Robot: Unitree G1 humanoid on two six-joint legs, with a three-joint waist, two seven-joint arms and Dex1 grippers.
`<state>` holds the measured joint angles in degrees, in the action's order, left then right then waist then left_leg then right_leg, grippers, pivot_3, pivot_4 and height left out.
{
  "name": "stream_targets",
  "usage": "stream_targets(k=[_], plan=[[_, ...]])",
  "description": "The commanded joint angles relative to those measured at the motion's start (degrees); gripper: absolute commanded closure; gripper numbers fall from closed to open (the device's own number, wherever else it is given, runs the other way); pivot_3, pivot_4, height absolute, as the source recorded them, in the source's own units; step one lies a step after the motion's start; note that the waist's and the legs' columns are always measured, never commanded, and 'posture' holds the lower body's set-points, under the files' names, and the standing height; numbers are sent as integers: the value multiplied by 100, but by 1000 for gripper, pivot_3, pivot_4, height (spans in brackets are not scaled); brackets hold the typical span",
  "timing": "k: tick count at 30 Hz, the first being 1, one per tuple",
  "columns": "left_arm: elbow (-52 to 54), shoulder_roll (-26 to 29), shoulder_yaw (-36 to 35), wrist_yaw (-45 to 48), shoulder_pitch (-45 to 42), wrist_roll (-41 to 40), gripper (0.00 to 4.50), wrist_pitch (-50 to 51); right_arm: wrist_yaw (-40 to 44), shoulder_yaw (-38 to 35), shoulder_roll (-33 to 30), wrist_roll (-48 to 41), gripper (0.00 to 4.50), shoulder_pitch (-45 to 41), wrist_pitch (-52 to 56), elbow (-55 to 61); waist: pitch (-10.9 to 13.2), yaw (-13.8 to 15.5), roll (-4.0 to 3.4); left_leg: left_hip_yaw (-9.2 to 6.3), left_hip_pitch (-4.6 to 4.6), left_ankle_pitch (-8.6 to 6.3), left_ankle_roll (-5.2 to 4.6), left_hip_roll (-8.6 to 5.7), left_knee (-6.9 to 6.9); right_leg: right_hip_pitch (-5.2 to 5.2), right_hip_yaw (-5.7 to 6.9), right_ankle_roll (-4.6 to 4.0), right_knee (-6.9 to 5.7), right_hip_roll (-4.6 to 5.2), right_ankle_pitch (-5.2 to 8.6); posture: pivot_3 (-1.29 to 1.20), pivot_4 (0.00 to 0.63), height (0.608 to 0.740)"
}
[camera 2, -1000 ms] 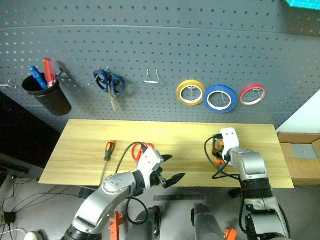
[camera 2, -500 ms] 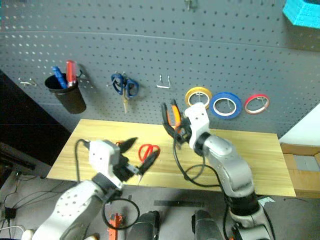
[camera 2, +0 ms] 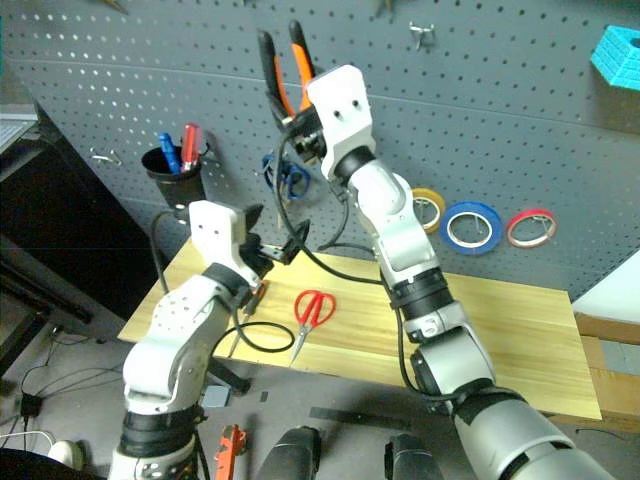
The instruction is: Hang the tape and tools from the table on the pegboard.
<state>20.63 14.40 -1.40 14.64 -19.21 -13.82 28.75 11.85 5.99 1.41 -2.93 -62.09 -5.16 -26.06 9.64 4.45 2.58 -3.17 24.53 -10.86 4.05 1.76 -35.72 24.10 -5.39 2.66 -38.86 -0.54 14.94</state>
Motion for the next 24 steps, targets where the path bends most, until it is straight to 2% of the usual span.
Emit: stream_targets(k=[1, 9, 19, 24], plan=[[-512, 32, 151, 235, -380, 120, 0, -385, -410, -231, -25, 221, 1691, -511, -764, -713, 3, 9, -4, 0, 0, 0, 0, 0, 1, 2, 1, -1, -2, 0, 0, 269, 116, 740], [-1570, -1, 249, 570, -1157, 183, 0, -752, -870, -329, -97, 530, 1691, -1035, -1623, -2112, 83, -1, -29, -1, 0, -1, -2, 2, 3, 3, 0, -4, -2, -4, 1, 272, 190, 740], [-2194, -187, 409, 719, -1703, 276, 0, -912, -1031, -348, -174, 695, 1691, -822, -1923, -2543, 296, -3, -40, -7, 6, -2, -4, 3, 3, 7, 3, -5, -6, -3, 1, 280, 226, 740], [-2309, -217, 430, 825, -1836, 290, 0, -962, -1433, -232, -329, 1063, 1691, -784, -1856, -2784, 344, -4, -44, -8, 7, -1, -4, 2, 3, 8, 4, -5, -7, -2, 1, 277, 233, 740]])
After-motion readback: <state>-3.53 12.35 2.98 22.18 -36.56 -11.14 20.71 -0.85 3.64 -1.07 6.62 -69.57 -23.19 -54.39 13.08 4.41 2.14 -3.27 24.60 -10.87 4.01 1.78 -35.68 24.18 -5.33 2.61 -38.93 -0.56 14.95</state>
